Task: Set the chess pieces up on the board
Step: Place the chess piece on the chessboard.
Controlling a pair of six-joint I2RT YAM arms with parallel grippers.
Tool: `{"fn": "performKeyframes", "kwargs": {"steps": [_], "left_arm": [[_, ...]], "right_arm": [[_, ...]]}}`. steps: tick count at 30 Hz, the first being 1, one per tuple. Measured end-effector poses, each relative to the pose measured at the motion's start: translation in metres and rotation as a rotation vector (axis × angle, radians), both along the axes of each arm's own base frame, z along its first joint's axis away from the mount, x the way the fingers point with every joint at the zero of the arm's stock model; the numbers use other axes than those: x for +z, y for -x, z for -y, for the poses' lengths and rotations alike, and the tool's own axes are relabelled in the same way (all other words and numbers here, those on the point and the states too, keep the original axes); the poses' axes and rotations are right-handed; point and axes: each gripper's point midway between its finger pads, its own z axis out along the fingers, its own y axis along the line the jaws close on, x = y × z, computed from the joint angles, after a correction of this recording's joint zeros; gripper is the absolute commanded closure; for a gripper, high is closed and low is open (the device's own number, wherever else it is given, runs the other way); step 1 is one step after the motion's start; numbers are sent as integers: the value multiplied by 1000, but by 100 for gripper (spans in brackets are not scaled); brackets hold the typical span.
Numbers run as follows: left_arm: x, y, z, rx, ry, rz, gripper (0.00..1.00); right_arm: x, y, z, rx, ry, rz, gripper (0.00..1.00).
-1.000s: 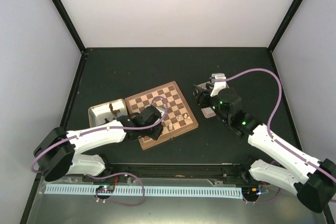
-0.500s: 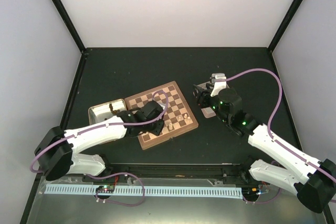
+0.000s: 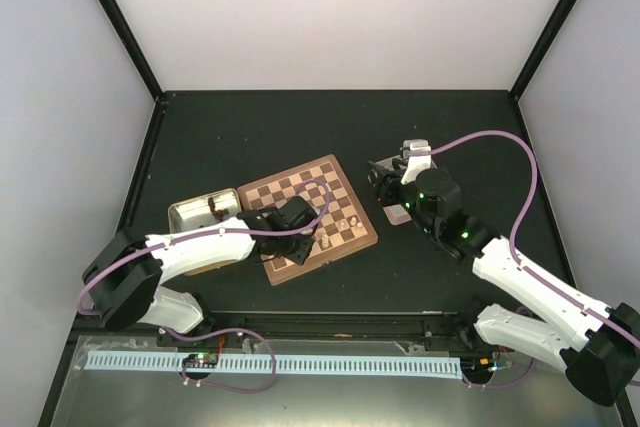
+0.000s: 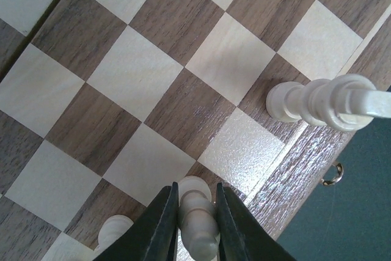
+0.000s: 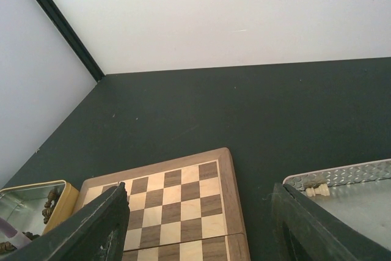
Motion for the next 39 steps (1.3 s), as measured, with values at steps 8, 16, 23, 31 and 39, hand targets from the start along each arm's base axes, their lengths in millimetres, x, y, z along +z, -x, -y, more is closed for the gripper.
{"fn": "performKeyframes", "kwargs": {"steps": [8, 16, 23, 31, 39], "left_arm": [[0, 1, 0, -5, -1, -5, 86], [-1, 4, 0, -12, 2, -22, 86], [-1, 6, 2, -17, 11, -34, 82], [-1, 7, 1, -17, 10, -38, 82], [1, 10, 2, -21, 20, -49, 70]], "right_arm": [[0, 0, 0, 0, 0, -1, 36], [0, 0, 0, 1, 0, -1, 36], [0, 0, 0, -1, -4, -3, 36], [0, 0, 0, -5, -15, -9, 36], [-1, 0, 0, -10, -23, -17, 36]]}}
